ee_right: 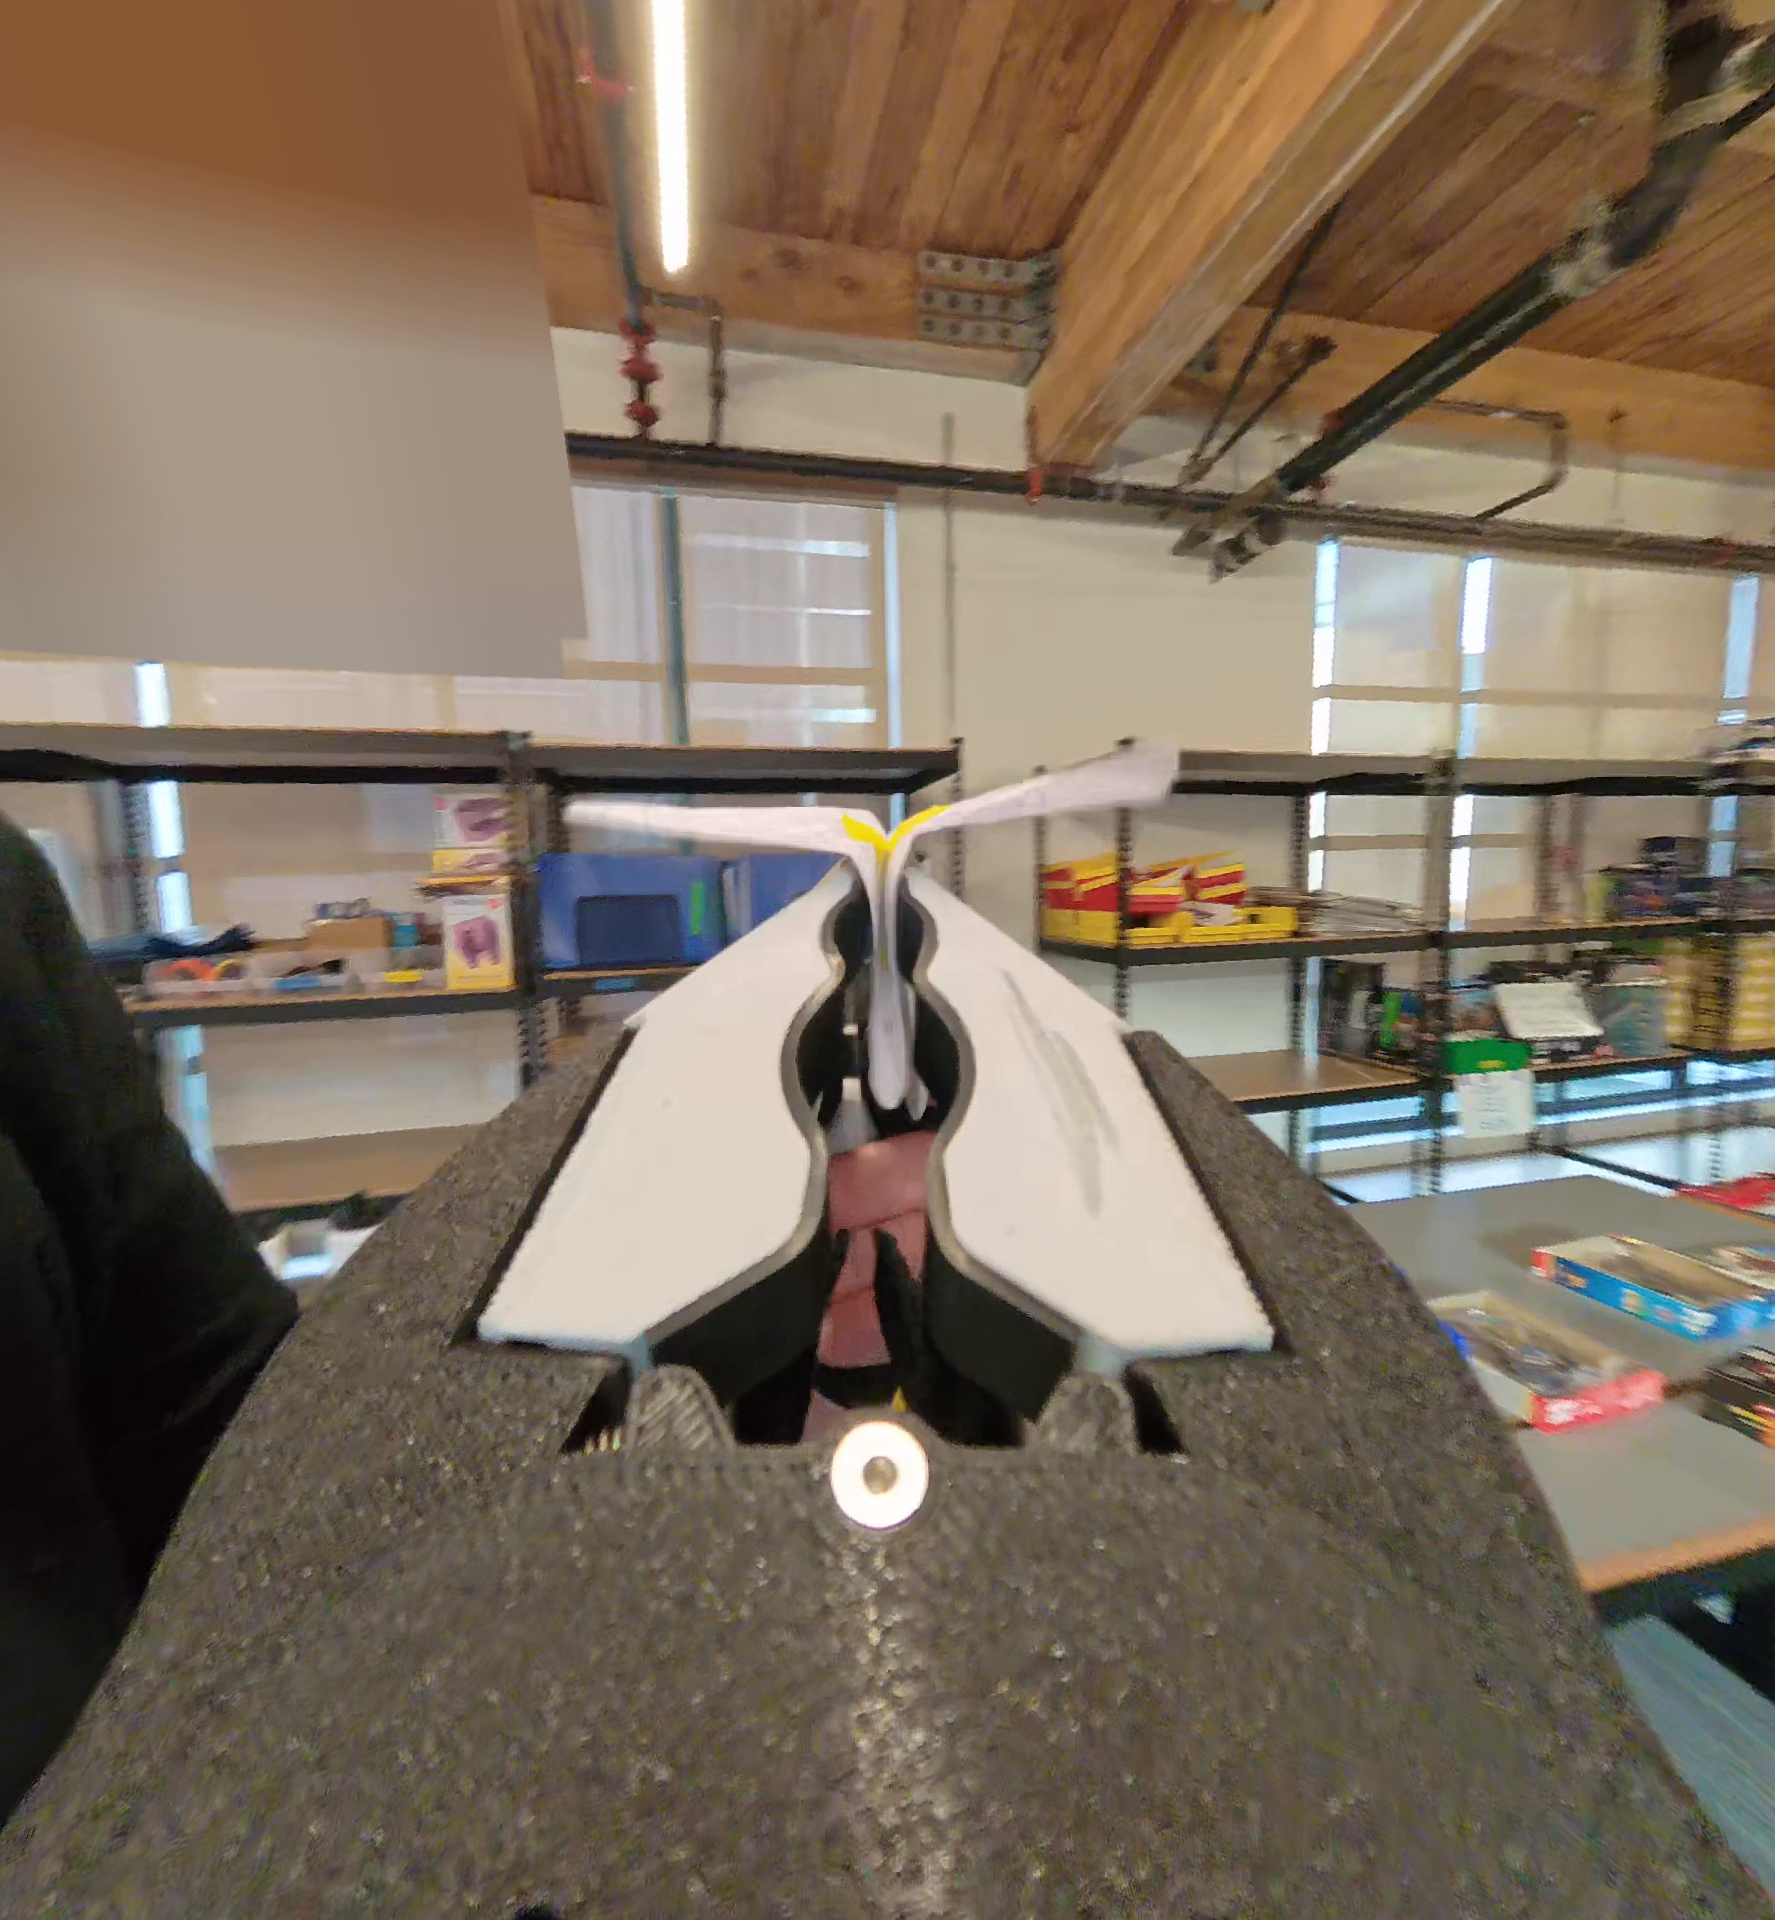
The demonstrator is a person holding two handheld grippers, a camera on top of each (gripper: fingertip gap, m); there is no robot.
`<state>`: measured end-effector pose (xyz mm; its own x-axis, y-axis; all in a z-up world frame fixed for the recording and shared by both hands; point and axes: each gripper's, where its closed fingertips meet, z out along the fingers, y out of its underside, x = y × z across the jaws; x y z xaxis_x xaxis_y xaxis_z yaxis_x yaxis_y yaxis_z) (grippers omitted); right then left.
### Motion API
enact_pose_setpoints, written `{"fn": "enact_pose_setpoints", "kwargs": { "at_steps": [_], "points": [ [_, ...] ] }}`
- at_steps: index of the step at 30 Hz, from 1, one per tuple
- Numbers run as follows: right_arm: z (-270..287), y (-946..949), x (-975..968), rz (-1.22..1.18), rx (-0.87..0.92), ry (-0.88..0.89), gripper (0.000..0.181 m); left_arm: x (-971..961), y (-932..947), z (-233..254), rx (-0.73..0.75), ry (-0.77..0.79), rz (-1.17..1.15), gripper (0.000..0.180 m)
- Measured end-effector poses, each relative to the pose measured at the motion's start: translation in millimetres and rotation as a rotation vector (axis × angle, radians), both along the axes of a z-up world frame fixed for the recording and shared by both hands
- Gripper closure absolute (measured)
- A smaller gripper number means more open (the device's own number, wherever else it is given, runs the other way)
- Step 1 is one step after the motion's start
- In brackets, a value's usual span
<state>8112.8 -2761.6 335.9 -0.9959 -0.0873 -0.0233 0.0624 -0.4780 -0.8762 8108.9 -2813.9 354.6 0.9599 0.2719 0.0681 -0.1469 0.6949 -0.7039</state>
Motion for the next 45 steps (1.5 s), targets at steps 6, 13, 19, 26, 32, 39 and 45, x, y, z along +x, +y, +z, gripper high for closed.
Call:
{"fn": "enact_pose_setpoints", "kwargs": {
  "at_steps": [6,13,19,26,32,39,45],
  "points": [
    [-5.7,30.1,-42.9,-0.145,-0.024,-0.088,0.151,-49.8,30.5,9.3,0.129,-0.014,-0.149,0.180],
    [14.9,47.7,-103.9,-0.326,-0.122,-0.165,0.165,-110.0,83.9,13.4,0.150,-0.089,-0.345,0.180],
    [32.6,89.9,-140.4,-0.475,-0.164,-0.192,0.181,-156.2,111.4,17.4,0.119,-0.130,-0.459,0.169],
    [27.1,137.4,-168.8,-0.604,-0.067,-0.193,0.181,-185.2,168.2,14.0,0.044,-0.117,-0.614,0.174],
    [25.6,213.9,-190.1,-0.724,-0.054,-0.116,0.173,-207.1,248.7,13.7,0.061,-0.089,-0.693,0.180],
    [35.5,348.8,-241.1,-0.760,-0.127,-0.084,0.164,-256.0,388.5,19.5,0.114,-0.127,-0.783,0.180],
    [58.2,483.3,-263.7,-0.672,-0.241,-0.094,0.181,-287.6,521.5,30.9,0.048,-0.119,-0.786,0.145]
  ]
}}
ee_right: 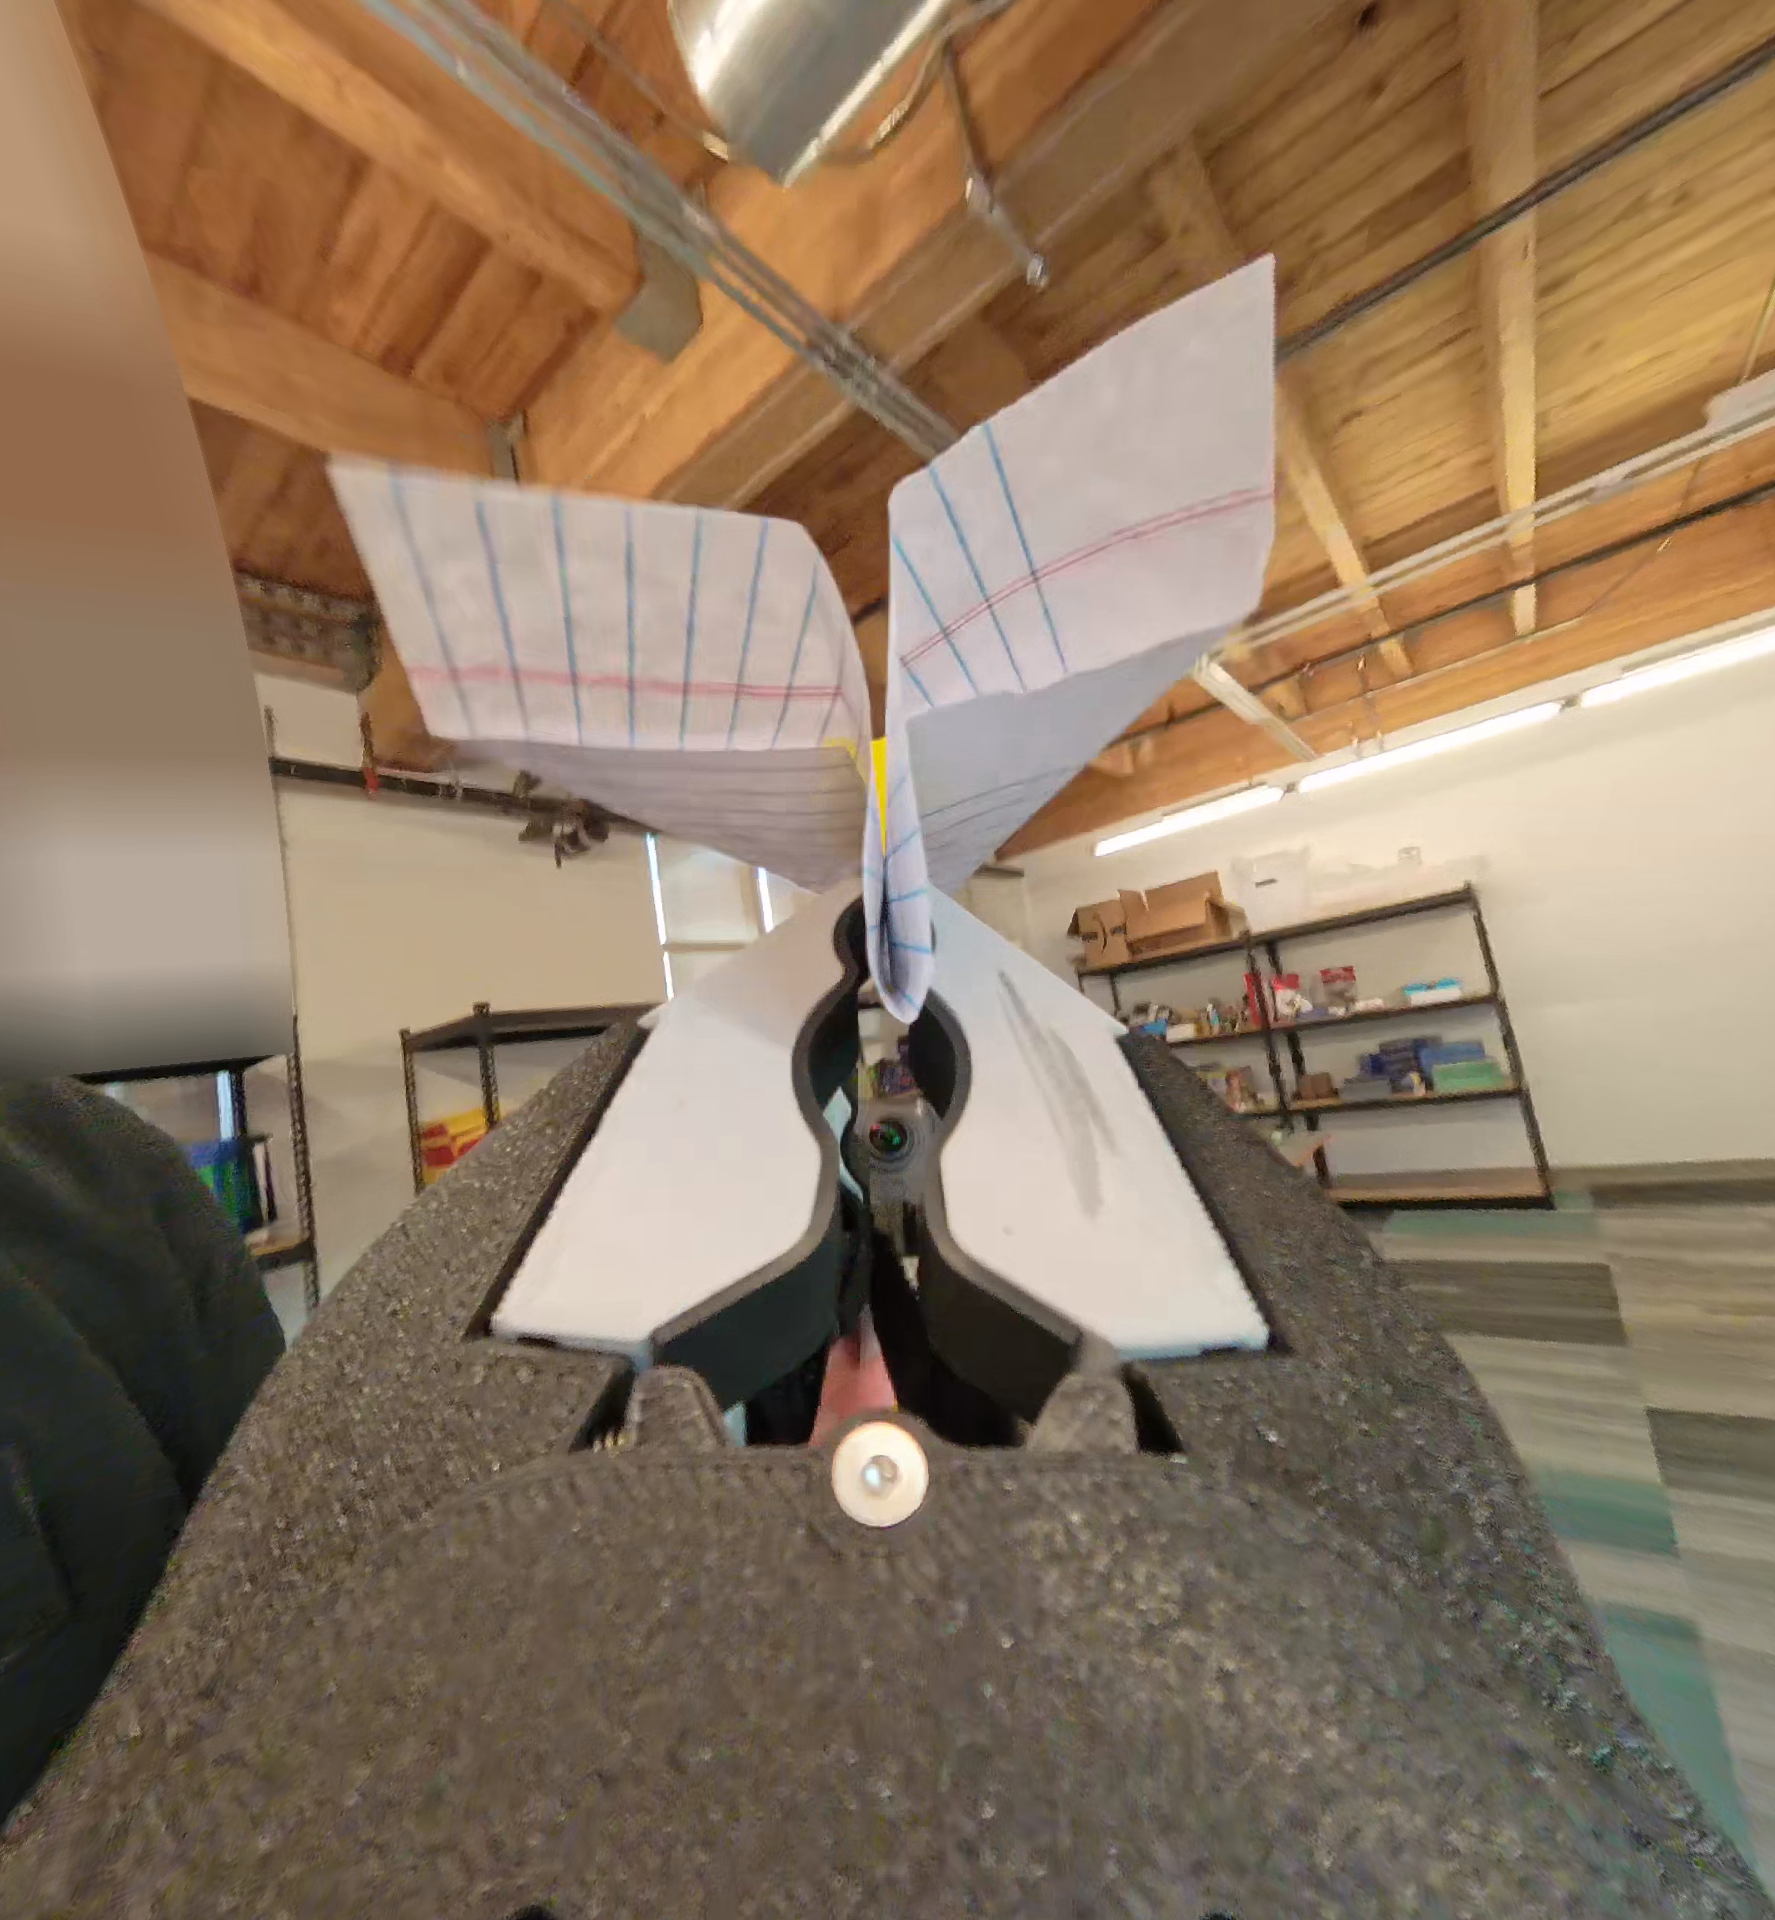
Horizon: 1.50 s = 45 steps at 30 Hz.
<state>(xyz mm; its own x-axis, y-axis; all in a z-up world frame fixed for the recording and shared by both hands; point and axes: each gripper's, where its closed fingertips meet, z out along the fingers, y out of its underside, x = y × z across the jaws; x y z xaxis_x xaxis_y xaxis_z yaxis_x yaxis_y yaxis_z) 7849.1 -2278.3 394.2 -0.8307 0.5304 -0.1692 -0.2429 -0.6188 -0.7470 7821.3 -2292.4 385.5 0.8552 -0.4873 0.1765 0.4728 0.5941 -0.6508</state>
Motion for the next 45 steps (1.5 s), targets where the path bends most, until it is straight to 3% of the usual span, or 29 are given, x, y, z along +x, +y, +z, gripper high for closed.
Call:
{"fn": "enact_pose_setpoints", "kwargs": {
  "at_steps": [2,8,11,13,15,17,19,21,22,23,25,31,35,39,45],
  "points": [
    [5.1,40.0,-1.5,-0.012,-0.035,0.039,0.181,-8.5,34.4,-12.0,-0.071,0.029,-0.025,0.147],
    [3.4,133.8,-15.9,0.055,-0.089,0.092,0.181,-14.9,155.1,-80.2,-0.415,0.243,-0.156,0.126],
    [-3.0,169.4,-33.7,0.028,-0.061,0.106,0.181,-26.6,207.8,-104.5,-0.559,0.229,-0.331,0.099],
    [-8.3,195.3,-49.1,-0.033,-0.046,0.118,0.181,-32.6,233.0,-113.9,-0.578,0.219,-0.420,0.105],
    [-15.1,219.9,-69.1,-0.134,-0.017,0.115,0.181,-41.4,257.9,-127.5,-0.616,0.212,-0.470,0.098],
    [-22.4,244.6,-95.3,-0.218,0.023,0.091,0.181,-54.9,283.0,-134.4,-0.624,0.189,-0.522,0.101],
    [-29.2,263.8,-122.9,-0.307,0.108,0.082,0.181,-81.5,312.9,-135.5,-0.610,0.137,-0.505,0.124],
    [-30.4,285.8,-152.0,-0.358,0.137,0.063,0.181,-103.7,342.0,-137.0,-0.605,0.123,-0.580,0.127],
    [-29.8,299.0,-166.4,-0.384,0.139,0.058,0.181,-118.5,353.5,-131.0,-0.562,0.099,-0.608,0.136],
    [-29.3,310.5,-179.9,-0.389,0.139,0.046,0.181,-134.0,365.1,-124.9,-0.531,0.059,-0.642,0.160],
    [-26.7,331.7,-204.5,-0.434,0.147,0.039,0.181,-163.2,392.2,-122.5,-0.511,0.018,-0.668,0.180],
    [-18.0,403.6,-255.5,-0.572,0.158,0.054,0.181,-220.9,462.4,-115.6,-0.471,0.035,-0.650,0.180],
    [-21.4,473.7,-274.1,-0.643,0.108,0.077,0.181,-274.9,528.7,-124.7,-0.474,-0.046,-0.636,0.180],
    [-32.3,565.0,-295.1,-0.624,0.025,0.099,0.181,-317.6,598.9,-145.3,-0.507,-0.021,-0.594,0.180],
    [-45.5,713.8,-344.0,-0.756,0.151,0.089,0.181,-403.1,721.7,-161.4,-0.562,0.029,-0.438,0.180]
  ]
}}
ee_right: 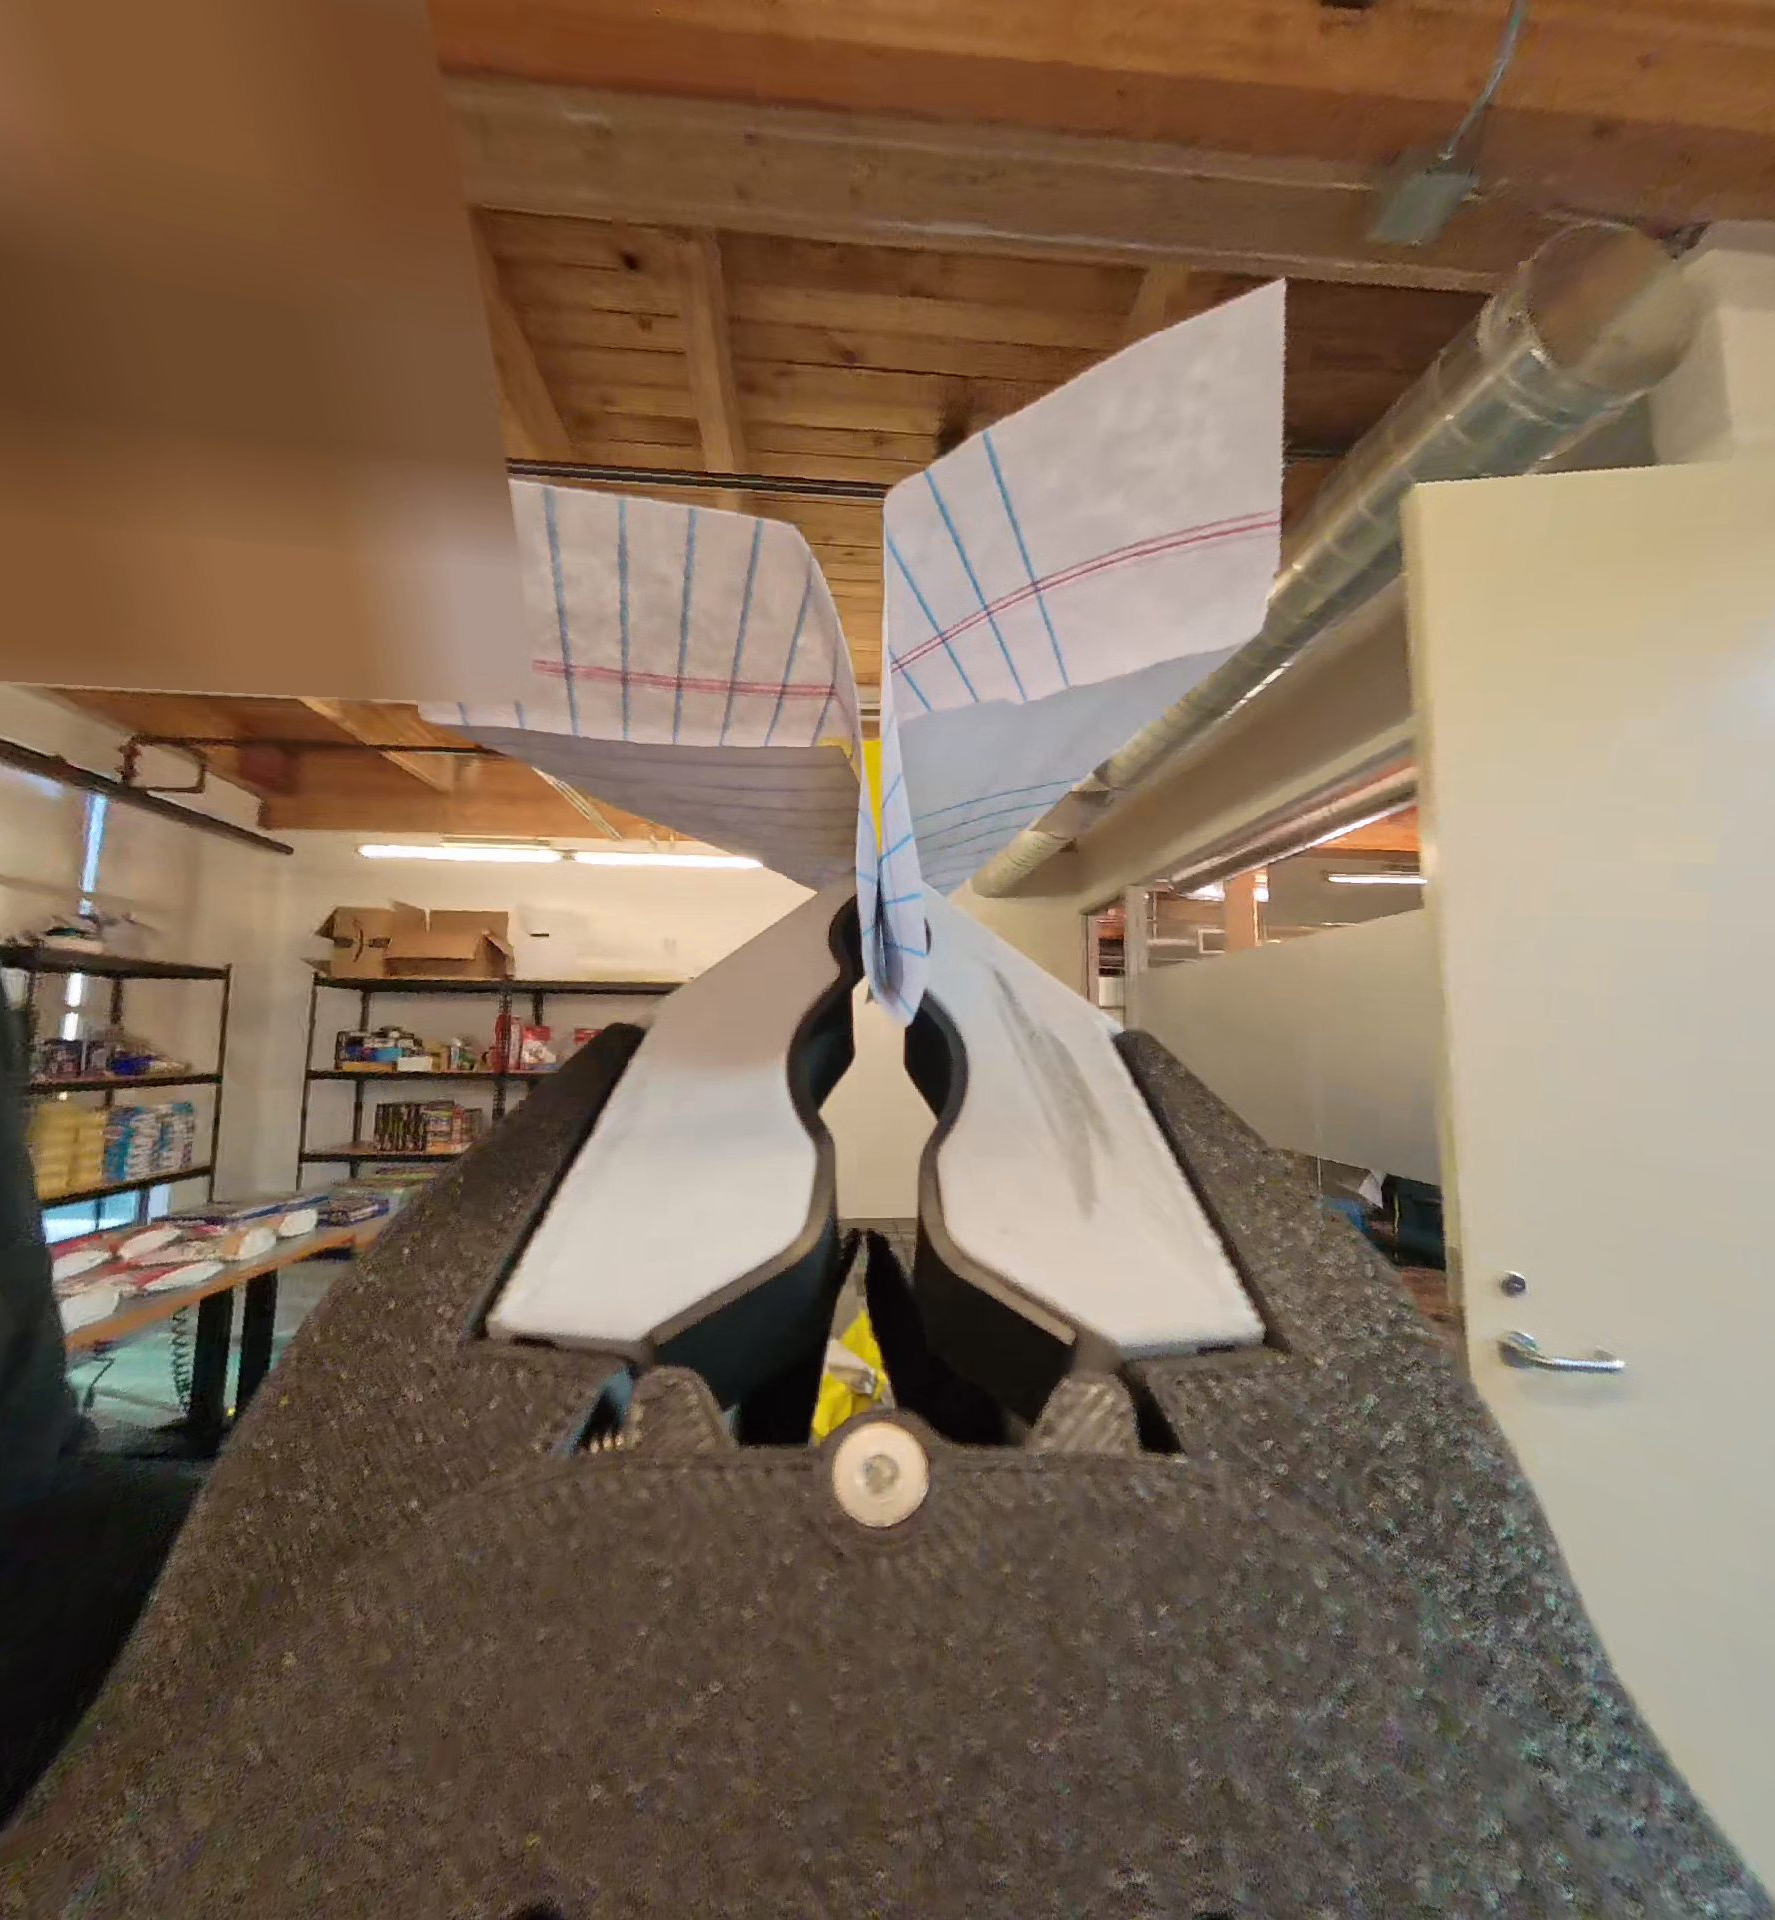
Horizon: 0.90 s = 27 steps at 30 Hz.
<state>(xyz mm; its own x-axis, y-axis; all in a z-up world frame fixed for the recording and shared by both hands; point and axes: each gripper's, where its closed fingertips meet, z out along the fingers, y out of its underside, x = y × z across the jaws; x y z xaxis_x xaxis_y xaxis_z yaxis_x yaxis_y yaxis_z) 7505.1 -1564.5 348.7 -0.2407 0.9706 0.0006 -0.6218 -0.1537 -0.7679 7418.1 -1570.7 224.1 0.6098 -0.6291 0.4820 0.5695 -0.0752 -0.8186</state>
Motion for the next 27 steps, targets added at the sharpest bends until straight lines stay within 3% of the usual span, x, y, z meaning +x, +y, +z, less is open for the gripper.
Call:
{"fn": "enact_pose_setpoints", "kwargs": {
  "at_steps": [7,11,14,21,27],
  "points": [
    [12.5,171.3,-60.0,0.038,-0.020,-0.022,0.181,-109.7,129.0,-6.0,-0.057,0.036,0.173,0.180],
    [12.8,275.1,-85.2,0.215,-0.307,0.122,0.181,-163.0,191.5,-31.0,-0.116,0.026,0.209,0.180],
    [-1.2,345.7,-119.7,0.200,-0.404,0.136,0.181,-205.0,239.7,-55.7,-0.153,0.011,0.208,0.180],
    [-25.7,459.0,-233.5,0.053,-0.347,-0.017,0.181,-301.1,376.6,-76.4,-0.148,0.095,0.122,0.180],
    [-32.1,544.7,-317.0,-0.136,-0.245,-0.108,0.181,-369.7,518.3,-48.2,-0.108,0.187,-0.035,0.180]
  ]
}}
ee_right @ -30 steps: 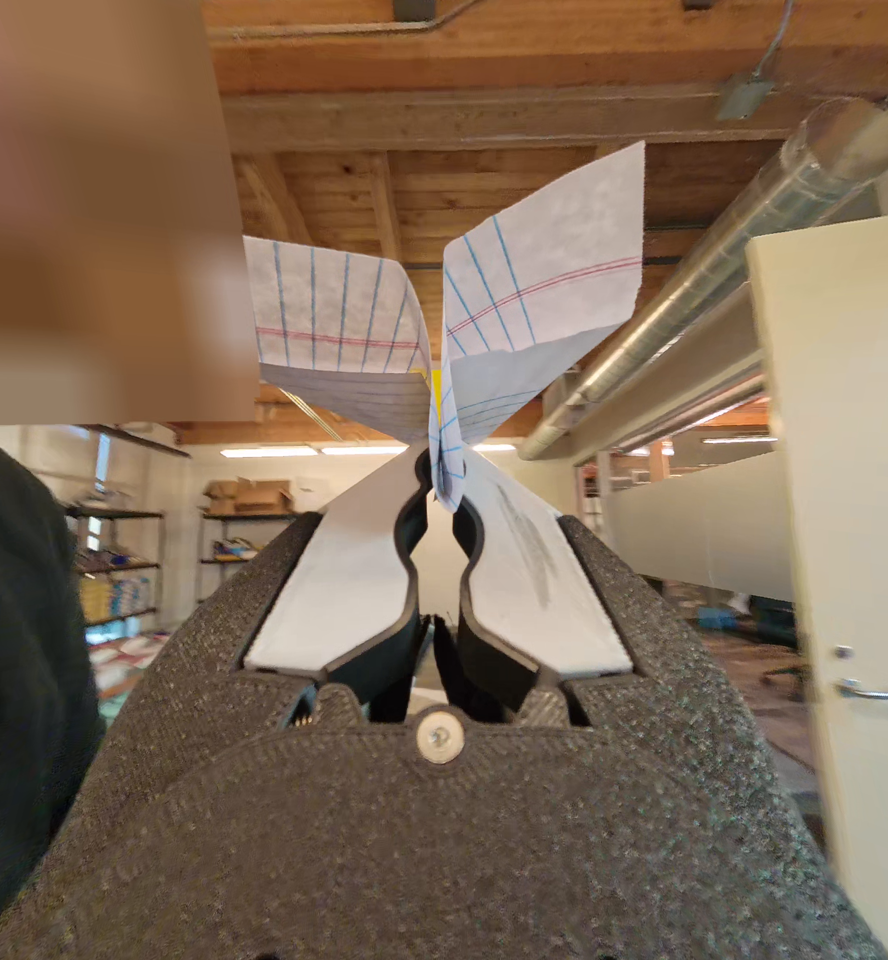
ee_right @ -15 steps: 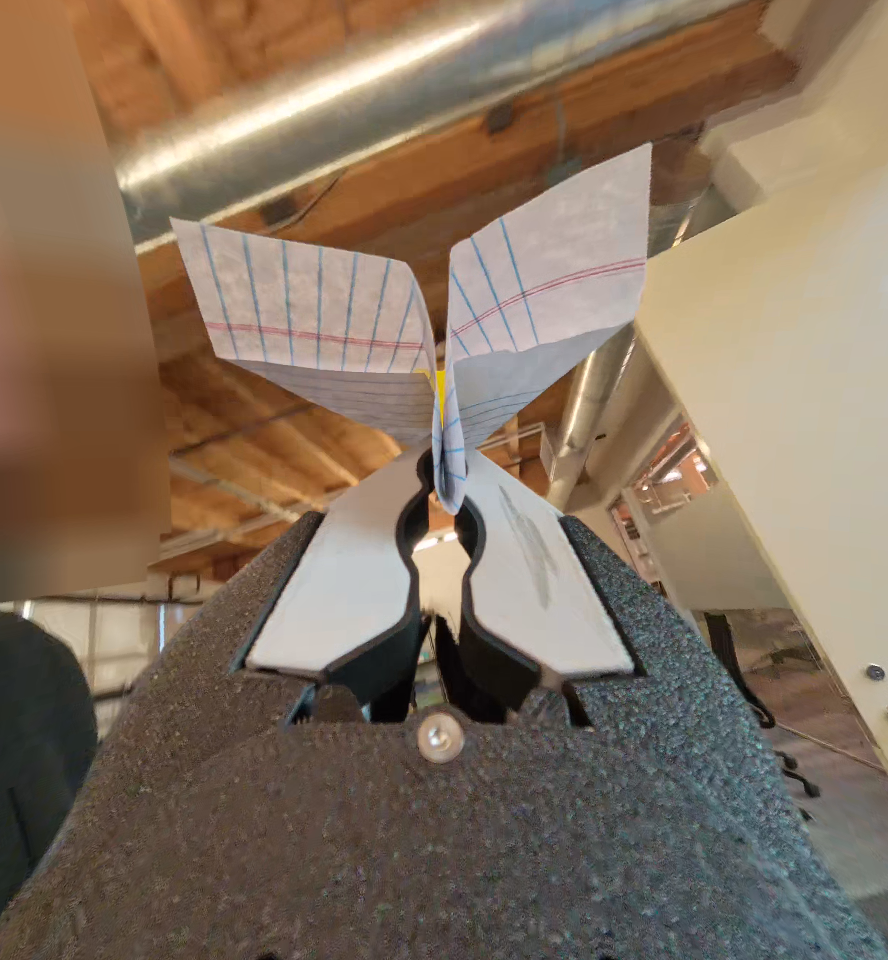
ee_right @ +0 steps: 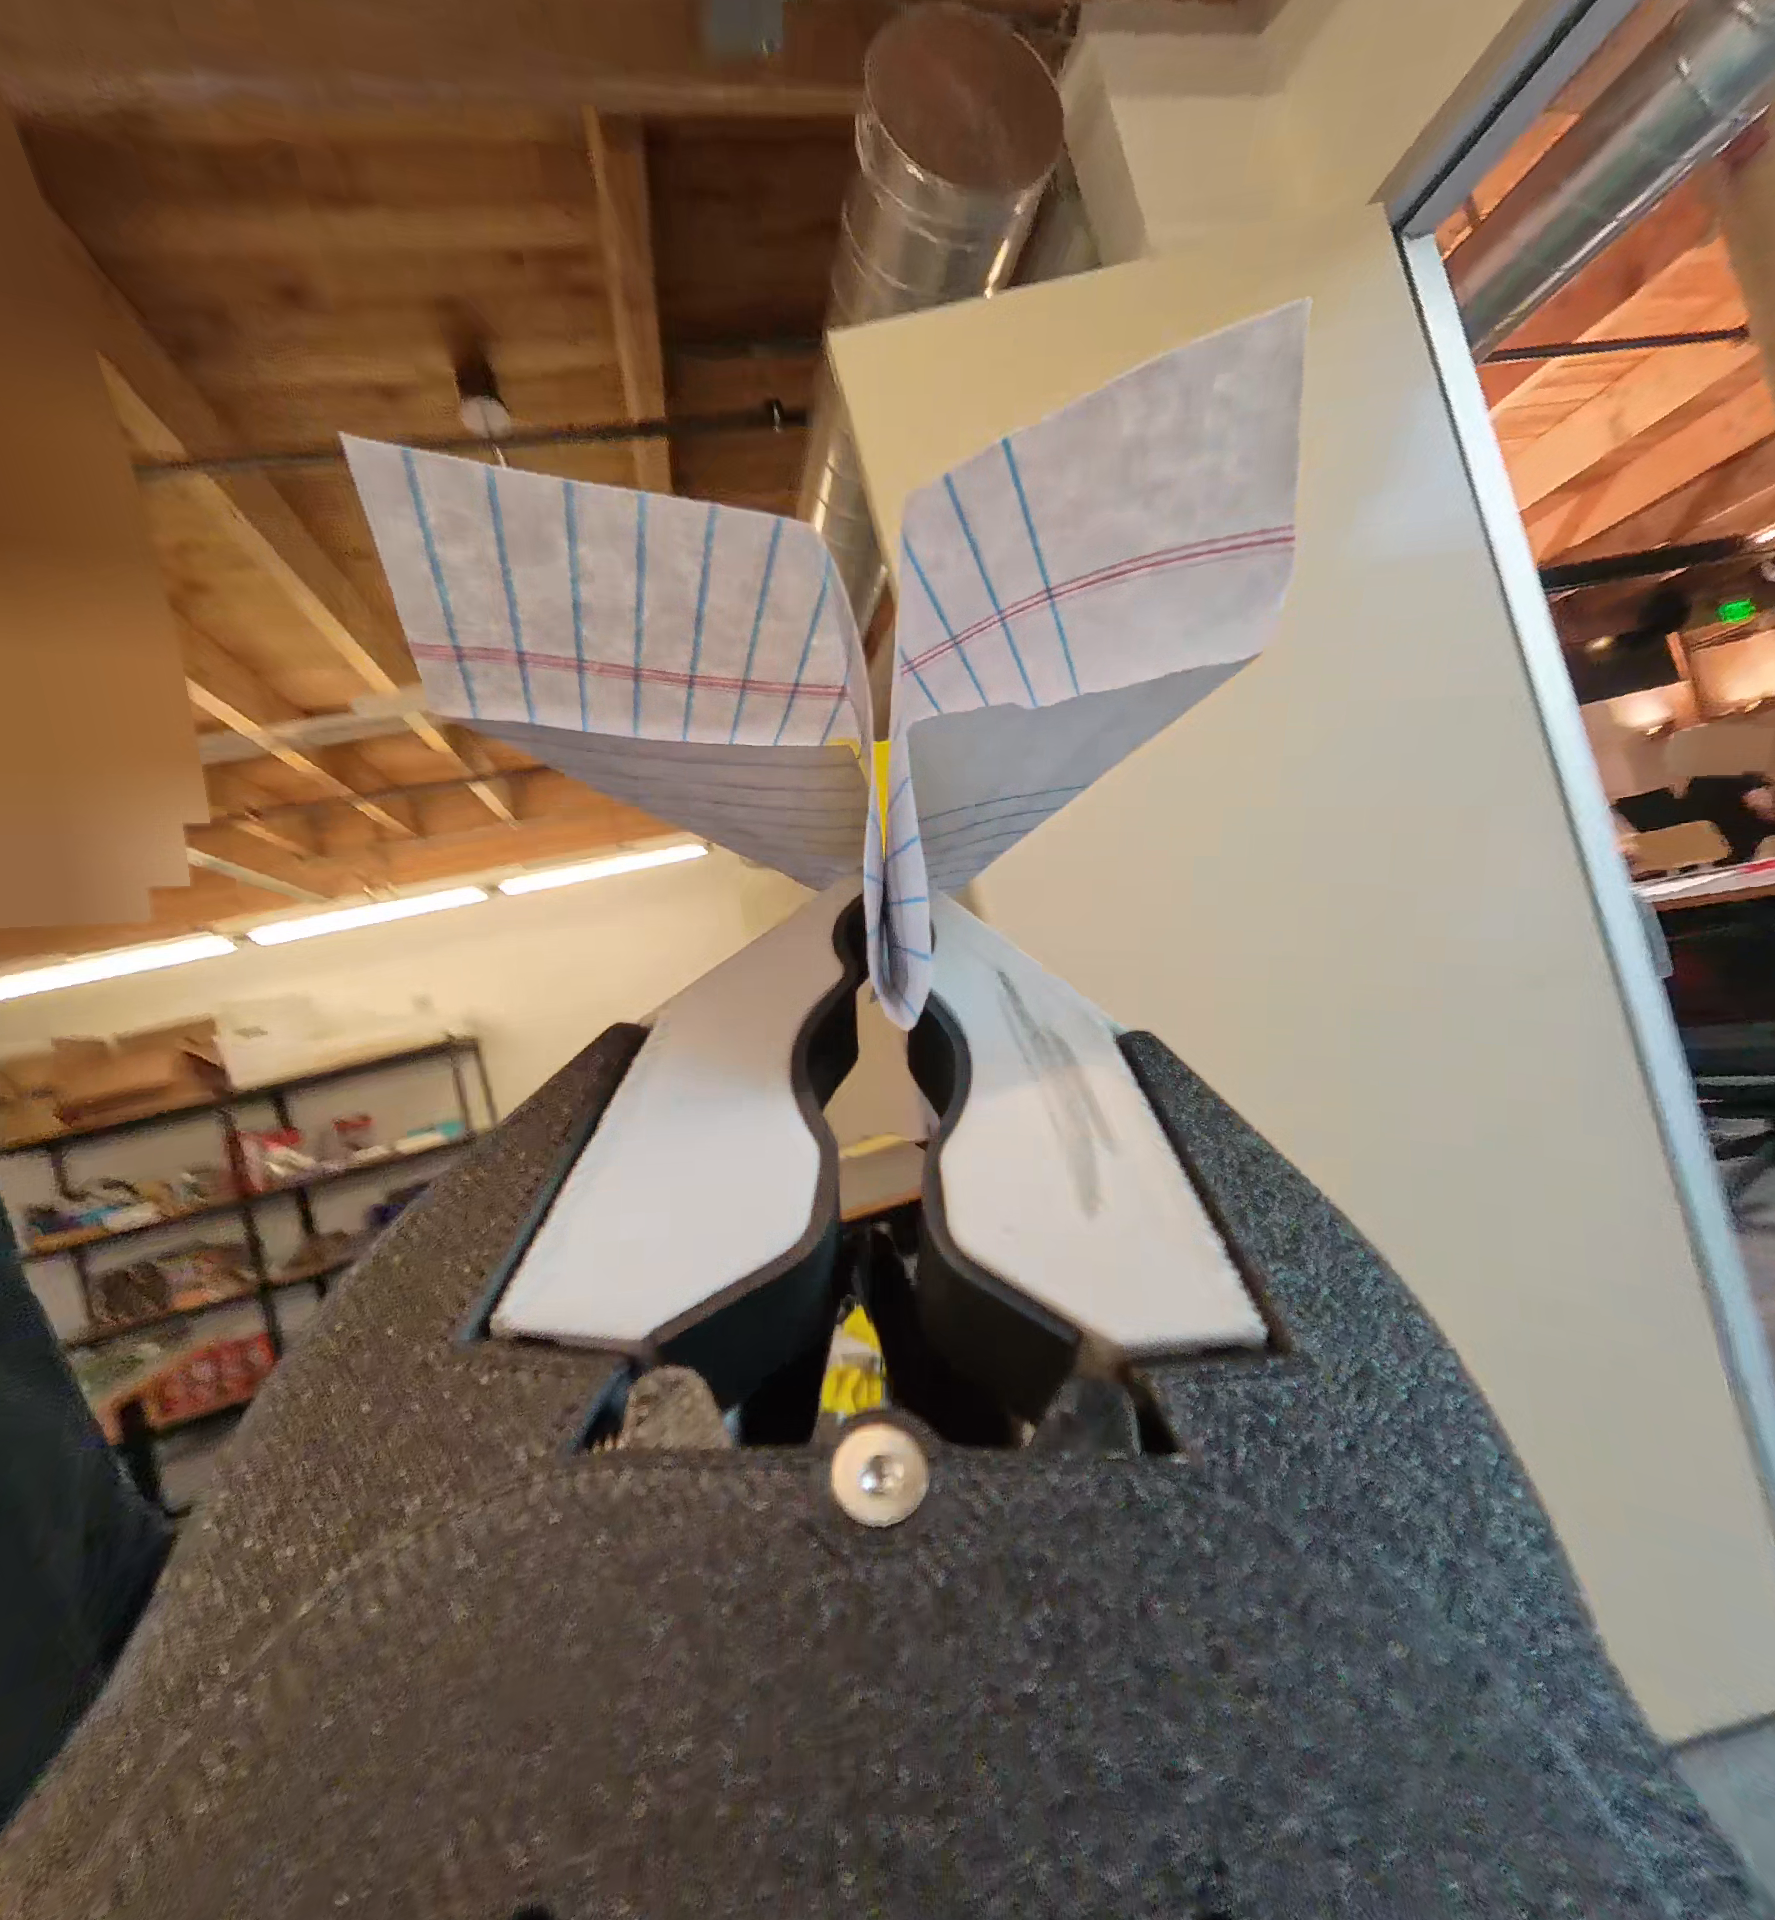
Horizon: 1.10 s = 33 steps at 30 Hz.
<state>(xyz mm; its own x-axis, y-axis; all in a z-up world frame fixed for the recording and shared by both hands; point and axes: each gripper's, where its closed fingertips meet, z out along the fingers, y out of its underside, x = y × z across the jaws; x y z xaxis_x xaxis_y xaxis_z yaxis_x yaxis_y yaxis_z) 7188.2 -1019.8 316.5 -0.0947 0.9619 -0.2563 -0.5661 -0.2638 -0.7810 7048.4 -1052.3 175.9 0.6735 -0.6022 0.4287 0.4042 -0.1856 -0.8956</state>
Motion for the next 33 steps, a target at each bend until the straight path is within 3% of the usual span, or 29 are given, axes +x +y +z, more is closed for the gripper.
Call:
{"fn": "enact_pose_setpoints", "kwargs": {
  "at_steps": [3,8,15,18,25,33],
  "points": [
    [-2.5,46.4,-28.7,-0.062,0.028,-0.040,0.181,-27.1,62.5,10.5,0.025,-0.028,-0.037,0.180],
    [-22.5,144.6,-68.3,-0.142,0.089,-0.092,0.181,-69.4,163.4,-22.3,-0.010,-0.024,-0.038,0.180],
    [-27.9,326.8,-148.6,-0.105,0.137,-0.102,0.181,-183.6,309.4,-40.6,-0.098,-0.056,0.179,0.180],
    [-12.7,398.4,-188.6,-0.070,0.202,-0.121,0.181,-230.6,365.3,-29.1,-0.076,0.036,0.284,0.180],
    [-2.4,531.3,-296.6,-0.065,0.318,-0.156,0.181,-333.8,478.8,-42.4,-0.103,0.058,0.413,0.180],
    [-30.7,677.1,-429.6,-0.190,0.344,-0.243,0.181,-475.1,646.5,-81.1,-0.121,-0.028,0.361,0.180]
  ]
}}
